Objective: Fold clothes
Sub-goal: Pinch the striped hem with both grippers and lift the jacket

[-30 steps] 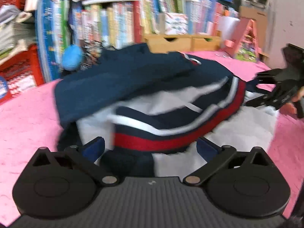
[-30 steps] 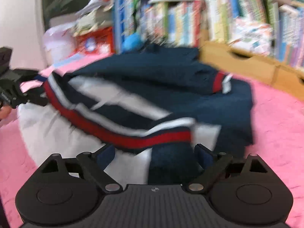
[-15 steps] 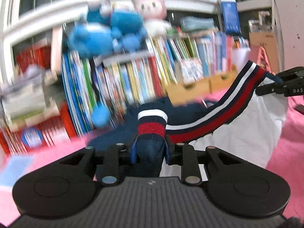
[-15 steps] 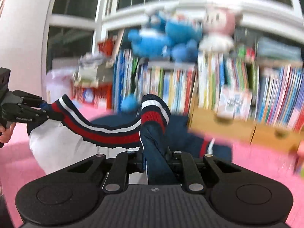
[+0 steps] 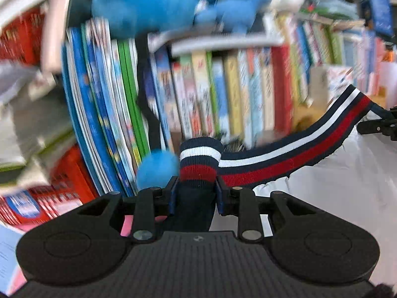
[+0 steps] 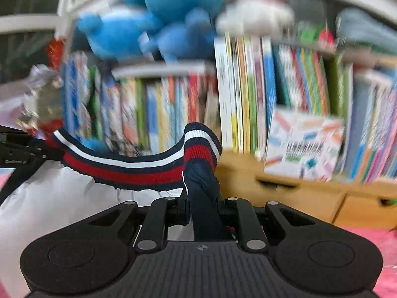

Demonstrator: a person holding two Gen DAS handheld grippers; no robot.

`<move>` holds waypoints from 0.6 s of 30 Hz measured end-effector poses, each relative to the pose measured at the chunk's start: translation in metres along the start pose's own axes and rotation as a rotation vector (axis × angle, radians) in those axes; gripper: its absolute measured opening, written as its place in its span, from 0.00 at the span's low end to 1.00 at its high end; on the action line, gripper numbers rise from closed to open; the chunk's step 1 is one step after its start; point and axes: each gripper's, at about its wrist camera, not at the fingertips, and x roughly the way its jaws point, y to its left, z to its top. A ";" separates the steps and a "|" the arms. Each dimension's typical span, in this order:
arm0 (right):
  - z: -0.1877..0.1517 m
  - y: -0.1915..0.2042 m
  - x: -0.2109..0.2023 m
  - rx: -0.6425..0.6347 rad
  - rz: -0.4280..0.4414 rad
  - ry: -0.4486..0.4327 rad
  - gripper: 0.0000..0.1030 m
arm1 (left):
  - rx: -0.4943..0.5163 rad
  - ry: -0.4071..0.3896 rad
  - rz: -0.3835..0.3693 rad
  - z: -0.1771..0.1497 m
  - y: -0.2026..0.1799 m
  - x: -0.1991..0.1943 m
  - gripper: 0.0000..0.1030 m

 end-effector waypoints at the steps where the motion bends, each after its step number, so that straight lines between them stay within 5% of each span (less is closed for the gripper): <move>1: -0.005 -0.001 0.012 -0.002 -0.006 0.023 0.17 | -0.008 0.016 -0.003 -0.005 0.002 0.009 0.27; 16: -0.044 -0.024 0.078 0.088 0.001 0.166 0.33 | 0.047 0.117 0.085 -0.031 0.000 0.073 0.40; 18: -0.043 -0.037 0.087 0.153 0.045 0.186 0.36 | 0.053 0.137 0.109 -0.031 0.001 0.081 0.55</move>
